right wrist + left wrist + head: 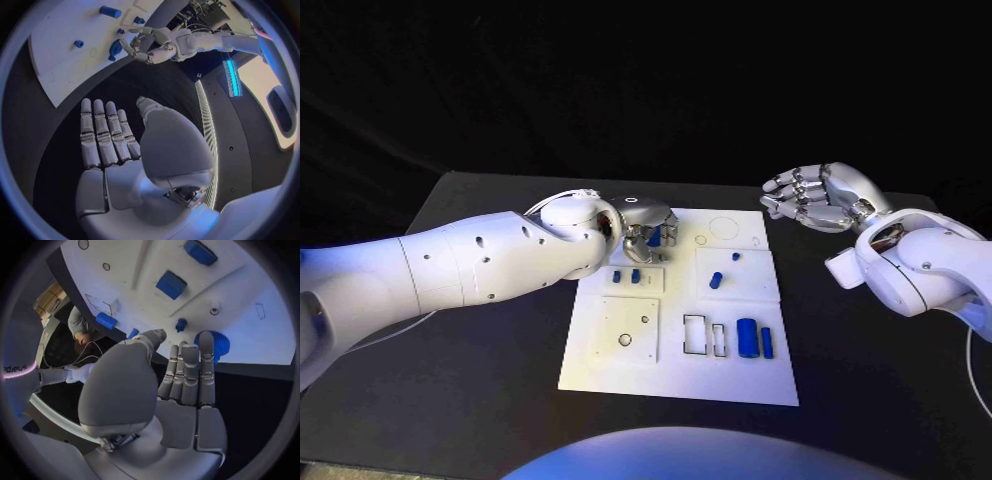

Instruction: Assemble the parts on the task board

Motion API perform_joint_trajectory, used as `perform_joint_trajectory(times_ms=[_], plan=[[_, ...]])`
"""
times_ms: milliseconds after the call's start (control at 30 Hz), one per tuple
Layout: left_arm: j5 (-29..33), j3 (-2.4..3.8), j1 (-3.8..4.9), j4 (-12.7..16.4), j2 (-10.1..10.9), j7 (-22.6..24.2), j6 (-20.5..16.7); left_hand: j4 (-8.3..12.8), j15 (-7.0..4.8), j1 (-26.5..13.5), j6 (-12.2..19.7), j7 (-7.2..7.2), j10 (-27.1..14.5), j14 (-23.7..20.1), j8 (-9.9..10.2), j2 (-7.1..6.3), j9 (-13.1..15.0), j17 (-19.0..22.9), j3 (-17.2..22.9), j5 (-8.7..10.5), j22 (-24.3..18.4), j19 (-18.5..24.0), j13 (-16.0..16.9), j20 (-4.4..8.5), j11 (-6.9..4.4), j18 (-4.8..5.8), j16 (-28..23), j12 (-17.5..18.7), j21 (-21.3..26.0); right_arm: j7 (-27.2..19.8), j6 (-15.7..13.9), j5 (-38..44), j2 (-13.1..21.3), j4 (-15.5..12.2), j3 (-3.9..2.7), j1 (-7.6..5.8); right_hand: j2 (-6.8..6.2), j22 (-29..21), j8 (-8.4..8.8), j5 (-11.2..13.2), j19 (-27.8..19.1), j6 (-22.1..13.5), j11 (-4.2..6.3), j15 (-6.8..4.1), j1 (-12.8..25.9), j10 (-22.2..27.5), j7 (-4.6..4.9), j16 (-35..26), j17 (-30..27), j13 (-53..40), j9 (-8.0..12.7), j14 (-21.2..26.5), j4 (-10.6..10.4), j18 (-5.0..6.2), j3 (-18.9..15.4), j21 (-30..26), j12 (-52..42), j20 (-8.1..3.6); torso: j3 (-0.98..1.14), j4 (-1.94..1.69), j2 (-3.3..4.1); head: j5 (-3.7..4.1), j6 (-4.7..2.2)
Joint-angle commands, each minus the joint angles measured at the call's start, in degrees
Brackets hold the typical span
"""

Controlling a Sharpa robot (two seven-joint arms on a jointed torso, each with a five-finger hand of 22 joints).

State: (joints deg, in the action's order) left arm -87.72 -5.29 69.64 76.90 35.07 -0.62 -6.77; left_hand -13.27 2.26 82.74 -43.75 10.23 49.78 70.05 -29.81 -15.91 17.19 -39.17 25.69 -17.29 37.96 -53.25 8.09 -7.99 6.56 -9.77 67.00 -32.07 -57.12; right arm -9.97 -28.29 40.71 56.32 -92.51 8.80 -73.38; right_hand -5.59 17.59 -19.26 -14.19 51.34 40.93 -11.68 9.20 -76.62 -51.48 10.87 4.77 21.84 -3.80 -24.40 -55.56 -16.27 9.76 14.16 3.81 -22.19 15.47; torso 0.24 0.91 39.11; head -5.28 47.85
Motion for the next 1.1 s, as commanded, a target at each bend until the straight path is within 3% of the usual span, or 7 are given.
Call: perform_joint_trajectory(times_ms=[33,433,933,1100], plan=[[-1.81,-0.03,-0.01,-0.71,-0.55,-0.61,2.22,0.33,0.20,0.27,-0.55,-0.12,0.17,0.17,0.18,0.61,-0.14,-0.05,0.06,0.01,0.14,-0.23,-0.15,-0.08,0.17,-0.72,0.46,0.26,-0.36,-0.39,0.24,1.34,-0.09,-0.09,0.00,0.04,0.12,-0.10,-0.15,-0.33,0.04,0.21,0.46,-0.12,-0.51,-0.03,3.91,0.17,-0.06,0.07,0.10,-0.20,0.31,0.64,0.04,0.16,-0.35,-0.11,0.03,0.07,0.01,-0.02,0.07],[-1.79,-0.20,-0.03,-2.14,-1.39,-1.87,5.15,0.43,0.11,0.92,-1.38,-0.33,1.13,1.05,0.02,1.12,-0.50,-1.90,0.63,0.10,1.31,-0.52,-0.48,-0.10,-0.02,-0.65,2.43,-0.07,-1.51,-0.31,0.29,1.36,-0.05,-0.23,0.00,0.05,0.11,-0.17,-0.11,-0.35,0.07,0.25,0.45,-0.11,-0.54,-0.02,3.91,0.18,-0.12,0.08,0.15,-0.21,0.28,0.64,0.04,0.17,-0.35,-0.11,0.04,-0.05,0.01,0.20,0.40],[-1.47,-0.35,-0.19,-2.54,-1.90,-1.13,5.17,0.33,-0.14,0.94,-2.38,-0.65,2.42,2.14,-0.02,1.15,-0.94,-3.94,0.99,0.25,3.78,-1.73,-0.69,0.09,-0.39,-0.29,4.44,-0.53,-3.47,-0.17,0.24,1.34,-0.01,-0.40,0.00,0.05,0.12,-0.18,-0.10,-0.35,0.08,0.27,0.45,-0.12,-0.55,-0.03,3.91,0.18,-0.13,0.08,0.16,-0.22,0.27,0.64,0.04,0.17,-0.36,-0.11,0.03,-0.01,-0.04,0.24,0.65],[-1.36,-0.40,-0.32,-2.64,-1.99,-0.87,5.25,0.82,-0.51,1.85,-3.63,-1.05,3.61,3.05,-0.01,1.83,-1.34,-5.47,2.05,0.37,5.79,-2.70,-0.96,0.38,-0.80,-0.02,6.08,-0.65,-5.15,-0.17,0.25,1.33,-0.01,-0.40,0.00,0.05,0.12,-0.18,-0.10,-0.35,0.08,0.27,0.45,-0.12,-0.55,-0.03,3.91,0.18,-0.13,0.08,0.16,-0.22,0.27,0.64,0.04,0.17,-0.36,-0.11,0.05,-0.03,-0.04,0.28,0.68]])
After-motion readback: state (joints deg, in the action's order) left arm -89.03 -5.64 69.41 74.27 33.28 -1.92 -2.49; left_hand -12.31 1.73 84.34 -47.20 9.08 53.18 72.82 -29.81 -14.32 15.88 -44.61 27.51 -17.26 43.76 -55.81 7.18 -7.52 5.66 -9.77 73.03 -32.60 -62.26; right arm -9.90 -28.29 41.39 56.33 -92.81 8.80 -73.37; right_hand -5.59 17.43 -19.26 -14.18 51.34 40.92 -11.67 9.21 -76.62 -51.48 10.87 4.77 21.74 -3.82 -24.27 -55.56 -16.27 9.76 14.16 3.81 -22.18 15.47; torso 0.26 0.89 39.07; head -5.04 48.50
